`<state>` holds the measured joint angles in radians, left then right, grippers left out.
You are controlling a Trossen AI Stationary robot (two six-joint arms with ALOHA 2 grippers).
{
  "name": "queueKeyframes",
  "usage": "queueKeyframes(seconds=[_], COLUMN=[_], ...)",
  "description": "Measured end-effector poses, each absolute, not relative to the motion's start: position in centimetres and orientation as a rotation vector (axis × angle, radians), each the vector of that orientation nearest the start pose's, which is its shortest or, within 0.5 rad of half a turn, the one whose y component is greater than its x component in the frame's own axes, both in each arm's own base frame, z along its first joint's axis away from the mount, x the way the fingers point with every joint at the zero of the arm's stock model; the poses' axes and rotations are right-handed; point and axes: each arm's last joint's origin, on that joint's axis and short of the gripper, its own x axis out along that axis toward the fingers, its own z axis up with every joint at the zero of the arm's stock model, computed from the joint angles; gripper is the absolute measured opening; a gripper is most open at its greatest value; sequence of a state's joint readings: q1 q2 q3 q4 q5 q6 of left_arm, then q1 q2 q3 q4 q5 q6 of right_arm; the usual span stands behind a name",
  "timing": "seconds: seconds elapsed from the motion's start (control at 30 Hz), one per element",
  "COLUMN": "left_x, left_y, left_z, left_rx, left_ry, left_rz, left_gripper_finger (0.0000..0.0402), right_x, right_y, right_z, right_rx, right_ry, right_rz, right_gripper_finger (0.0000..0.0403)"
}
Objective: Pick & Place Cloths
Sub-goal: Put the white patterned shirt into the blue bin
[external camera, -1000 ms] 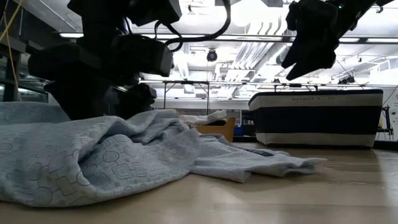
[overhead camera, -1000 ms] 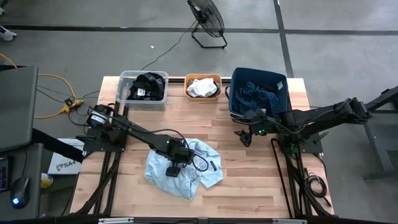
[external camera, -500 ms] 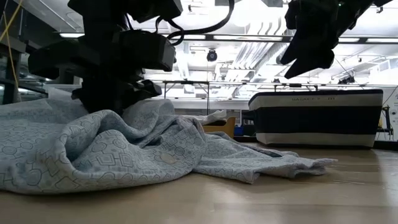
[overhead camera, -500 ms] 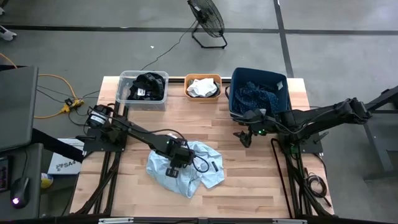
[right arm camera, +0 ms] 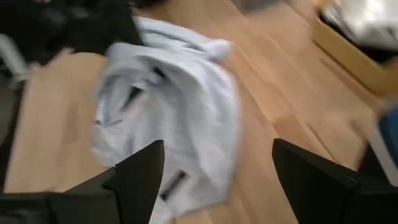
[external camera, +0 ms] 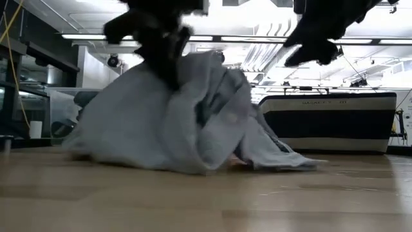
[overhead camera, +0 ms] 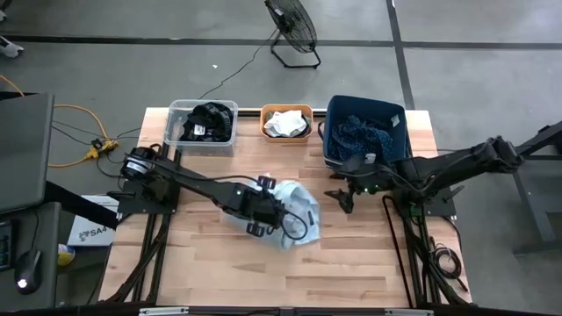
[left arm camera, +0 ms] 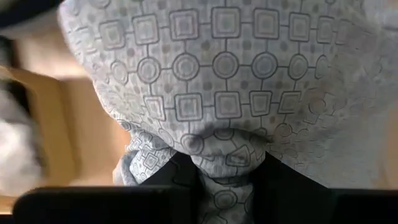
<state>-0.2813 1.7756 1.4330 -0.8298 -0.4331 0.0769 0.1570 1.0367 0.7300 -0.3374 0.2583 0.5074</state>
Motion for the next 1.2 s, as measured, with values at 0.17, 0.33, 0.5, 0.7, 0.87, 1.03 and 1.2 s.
queueKeyframes(seconds=[0.17, 0.33, 0.5, 0.7, 0.87, 1.03, 1.2], left_x=[36.0, 36.5, 36.7, 36.6, 36.6, 36.6, 36.6], left_y=[-8.8, -8.6, -8.5, -8.3, -8.3, -8.3, -8.3], left_z=[28.3, 30.2, 31.8, 32.1, 32.1, 32.1, 32.1], left_rx=[0.556, 0.652, 0.715, 0.774, 0.803, 0.828, 0.854], left_ry=[0.998, 0.918, 0.875, 0.878, 0.885, 0.892, 0.899], left_rz=[0.176, 0.292, 0.373, 0.418, 0.414, 0.402, 0.391], left_gripper_finger=[0.0069, 0.0069, 0.0069, 0.0069, 0.0069, 0.0069, 0.0069], right_x=[21.7, 21.7, 21.8, 21.8, 21.9, 22.0, 22.2], right_y=[4.3, 5.8, 6.5, 6.5, 6.3, 6.0, 5.1], right_z=[26.8, 27.9, 28.4, 28.4, 28.6, 28.8, 28.8], right_rx=[0.207, 0.030, -0.019, -0.018, -0.111, -0.181, -0.162], right_ry=[0.469, 0.350, 0.294, 0.296, 0.279, 0.269, 0.272], right_rz=[-0.150, -0.126, -0.099, -0.093, -0.087, -0.114, -0.181], right_gripper_finger=[0.0289, 0.0289, 0.0289, 0.0289, 0.0289, 0.0289, 0.0289])
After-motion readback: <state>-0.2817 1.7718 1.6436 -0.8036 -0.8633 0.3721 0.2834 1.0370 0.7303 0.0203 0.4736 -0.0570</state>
